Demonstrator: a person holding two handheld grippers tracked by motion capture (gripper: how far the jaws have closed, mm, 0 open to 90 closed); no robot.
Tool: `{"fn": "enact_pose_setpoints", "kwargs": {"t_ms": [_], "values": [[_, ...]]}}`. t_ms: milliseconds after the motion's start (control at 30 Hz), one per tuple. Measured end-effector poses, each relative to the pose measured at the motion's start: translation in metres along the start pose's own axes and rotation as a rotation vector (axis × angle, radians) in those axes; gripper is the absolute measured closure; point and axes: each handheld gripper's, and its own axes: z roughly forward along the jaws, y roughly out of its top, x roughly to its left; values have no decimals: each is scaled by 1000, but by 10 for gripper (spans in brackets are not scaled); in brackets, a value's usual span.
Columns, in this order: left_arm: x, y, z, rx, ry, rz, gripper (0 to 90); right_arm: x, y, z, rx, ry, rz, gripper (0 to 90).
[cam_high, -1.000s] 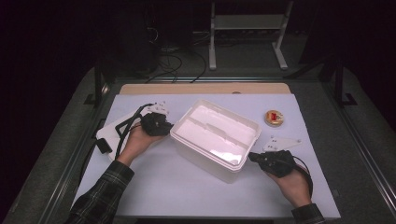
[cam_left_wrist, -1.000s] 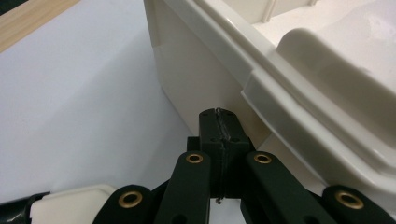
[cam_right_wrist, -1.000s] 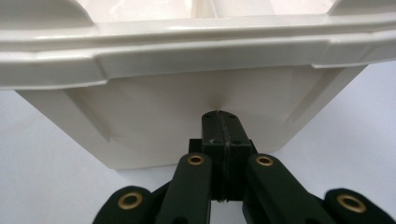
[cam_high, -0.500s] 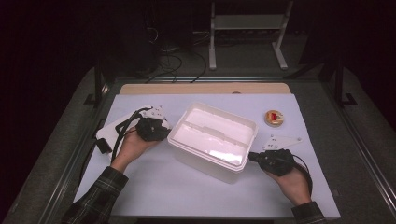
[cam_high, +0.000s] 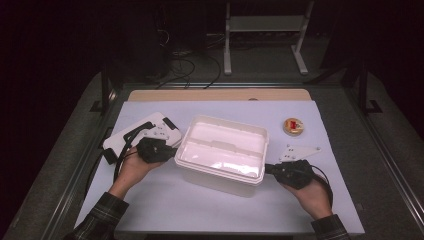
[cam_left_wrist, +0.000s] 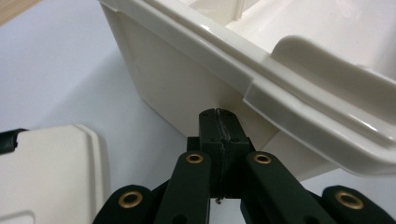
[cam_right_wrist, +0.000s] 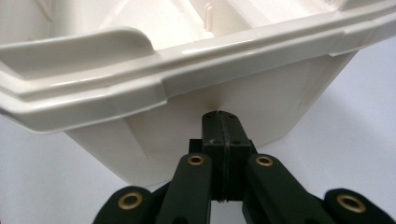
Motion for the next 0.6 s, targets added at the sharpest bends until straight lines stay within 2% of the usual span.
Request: {"fn": "enact_pose_setpoints", "kwargs": {"t_ms": [200,433,600], "values": [[-10,-7,-6,-9,0,-8,899,1,1,0,-5,13,-2,899],[-24,-16,-16,-9,2,4,899,5,2,-1,-4,35,-24,899],[-32,-24,-22,-22,-7,-8,899,8,3,-1,-1,53,-44,899]]}}
